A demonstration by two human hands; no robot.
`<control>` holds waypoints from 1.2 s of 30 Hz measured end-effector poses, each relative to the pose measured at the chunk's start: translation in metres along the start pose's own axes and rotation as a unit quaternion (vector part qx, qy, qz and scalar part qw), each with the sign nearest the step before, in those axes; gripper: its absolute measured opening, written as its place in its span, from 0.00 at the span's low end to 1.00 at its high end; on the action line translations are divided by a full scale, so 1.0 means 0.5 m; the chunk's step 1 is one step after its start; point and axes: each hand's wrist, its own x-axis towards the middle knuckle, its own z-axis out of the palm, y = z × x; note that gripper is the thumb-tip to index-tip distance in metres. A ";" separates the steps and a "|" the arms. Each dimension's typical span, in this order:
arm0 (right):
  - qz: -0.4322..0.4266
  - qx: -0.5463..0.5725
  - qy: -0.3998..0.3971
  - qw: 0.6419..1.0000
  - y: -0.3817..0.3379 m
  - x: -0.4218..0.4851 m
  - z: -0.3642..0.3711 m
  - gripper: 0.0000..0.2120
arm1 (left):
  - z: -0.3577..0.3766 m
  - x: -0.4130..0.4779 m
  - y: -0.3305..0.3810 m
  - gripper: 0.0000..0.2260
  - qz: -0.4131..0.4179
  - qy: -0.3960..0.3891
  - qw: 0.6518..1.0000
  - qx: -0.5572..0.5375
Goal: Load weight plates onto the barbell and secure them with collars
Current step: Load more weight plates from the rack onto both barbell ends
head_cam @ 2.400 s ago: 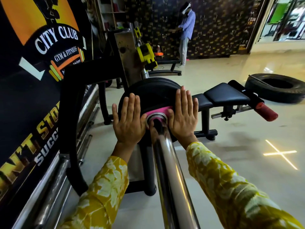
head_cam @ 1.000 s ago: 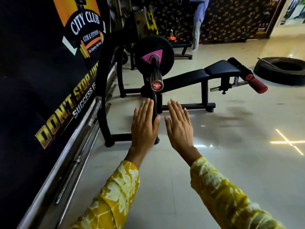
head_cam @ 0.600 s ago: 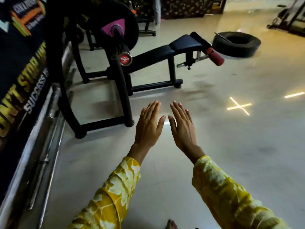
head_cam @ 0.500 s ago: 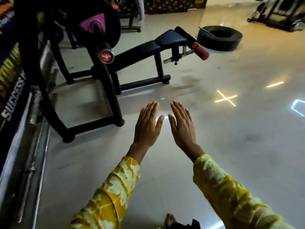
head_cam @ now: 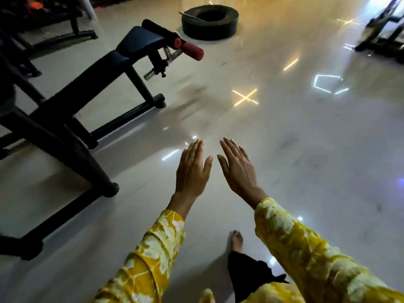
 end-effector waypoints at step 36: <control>0.104 -0.042 -0.032 0.993 0.626 1.617 0.124 0.23 | 0.494 1.720 -0.208 0.23 0.035 -0.132 0.991 0.013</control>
